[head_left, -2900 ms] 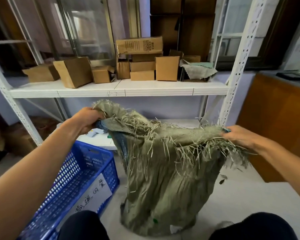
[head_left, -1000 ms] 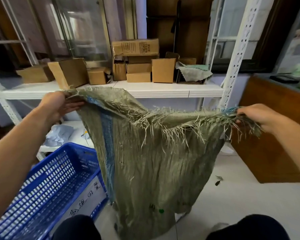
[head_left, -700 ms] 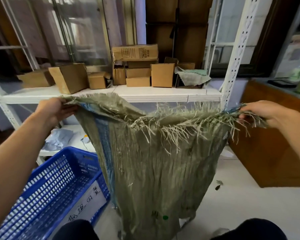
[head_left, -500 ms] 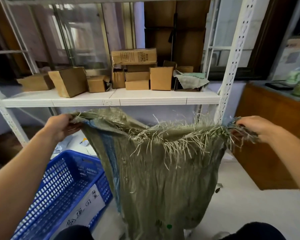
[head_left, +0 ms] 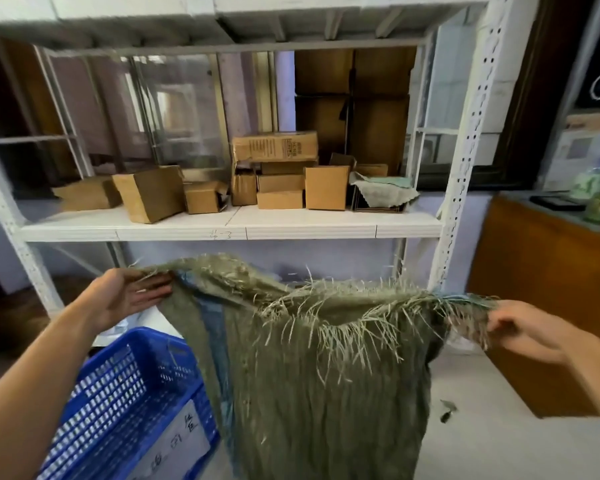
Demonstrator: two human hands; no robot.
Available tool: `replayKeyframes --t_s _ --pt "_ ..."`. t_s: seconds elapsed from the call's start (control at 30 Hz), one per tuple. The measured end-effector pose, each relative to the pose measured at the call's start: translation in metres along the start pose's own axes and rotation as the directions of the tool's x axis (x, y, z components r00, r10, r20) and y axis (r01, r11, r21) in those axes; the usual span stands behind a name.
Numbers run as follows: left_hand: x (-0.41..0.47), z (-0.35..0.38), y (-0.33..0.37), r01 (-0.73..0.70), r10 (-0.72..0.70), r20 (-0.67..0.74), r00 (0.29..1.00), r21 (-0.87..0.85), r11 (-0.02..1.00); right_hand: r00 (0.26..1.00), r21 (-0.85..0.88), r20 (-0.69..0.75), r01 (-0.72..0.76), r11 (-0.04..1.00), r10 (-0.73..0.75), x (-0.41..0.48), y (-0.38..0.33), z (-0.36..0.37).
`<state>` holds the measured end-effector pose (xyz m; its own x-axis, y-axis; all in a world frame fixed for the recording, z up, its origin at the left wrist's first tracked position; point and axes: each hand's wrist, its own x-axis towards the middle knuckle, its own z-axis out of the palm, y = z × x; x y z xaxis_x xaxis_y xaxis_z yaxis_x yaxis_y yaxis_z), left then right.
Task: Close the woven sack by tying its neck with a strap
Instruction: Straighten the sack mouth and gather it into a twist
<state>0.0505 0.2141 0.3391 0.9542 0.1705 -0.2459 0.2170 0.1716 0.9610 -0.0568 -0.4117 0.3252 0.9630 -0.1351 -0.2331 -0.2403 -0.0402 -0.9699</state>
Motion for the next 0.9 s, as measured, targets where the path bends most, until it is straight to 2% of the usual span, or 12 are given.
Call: replayKeyframes --t_s 0.1,0.2,0.33,0.5,0.53,0.6,0.67,0.73,0.77,0.83,0.9 --pt "-0.002 -0.001 -0.003 -0.038 0.036 0.043 0.998 0.063 0.997 0.998 -0.226 0.001 -0.065 0.972 0.067 0.000 0.005 0.007" --pt "0.003 -0.003 -0.007 -0.097 0.104 -0.011 0.994 0.283 0.954 0.997 -0.460 -0.062 -0.072 0.885 0.049 0.007 0.006 0.007" --pt "0.013 -0.009 -0.007 -0.102 0.153 -0.101 0.983 0.394 0.914 0.993 -0.340 -0.120 -0.050 0.939 0.010 0.010 -0.004 0.014" --pt "0.011 -0.006 -0.005 -0.125 0.243 -0.161 0.957 0.527 0.840 0.972 -0.348 -0.205 0.038 0.937 -0.116 0.017 -0.015 0.015" --pt "0.009 -0.004 -0.003 -0.134 0.289 -0.181 0.940 0.582 0.802 0.965 -0.306 -0.227 0.059 0.950 -0.133 0.019 -0.016 0.017" --pt "0.000 0.004 0.001 -0.136 0.345 -0.205 0.916 0.650 0.748 0.958 -0.111 -0.261 0.090 0.990 -0.117 0.024 -0.016 0.018" --pt "-0.010 0.016 0.003 -0.157 0.289 -0.145 0.946 0.573 0.804 0.952 -0.003 -0.291 0.101 0.995 -0.097 0.030 -0.009 0.021" --pt "-0.015 0.024 0.001 -0.145 0.191 -0.064 0.979 0.432 0.890 0.935 -0.090 -0.338 0.078 0.993 -0.104 0.033 0.000 0.026" --pt "-0.017 0.026 -0.002 -0.125 0.163 -0.064 0.985 0.397 0.909 0.921 -0.192 -0.368 0.057 0.980 -0.126 0.032 0.004 0.028" --pt "-0.020 0.032 -0.010 -0.100 0.152 -0.090 0.984 0.425 0.900 0.897 -0.410 -0.409 -0.016 0.912 -0.168 0.038 0.017 0.027" --pt "-0.022 0.043 -0.018 -0.072 0.162 -0.135 0.977 0.508 0.858 0.894 -0.521 -0.423 -0.109 0.846 -0.146 0.047 0.031 0.025"
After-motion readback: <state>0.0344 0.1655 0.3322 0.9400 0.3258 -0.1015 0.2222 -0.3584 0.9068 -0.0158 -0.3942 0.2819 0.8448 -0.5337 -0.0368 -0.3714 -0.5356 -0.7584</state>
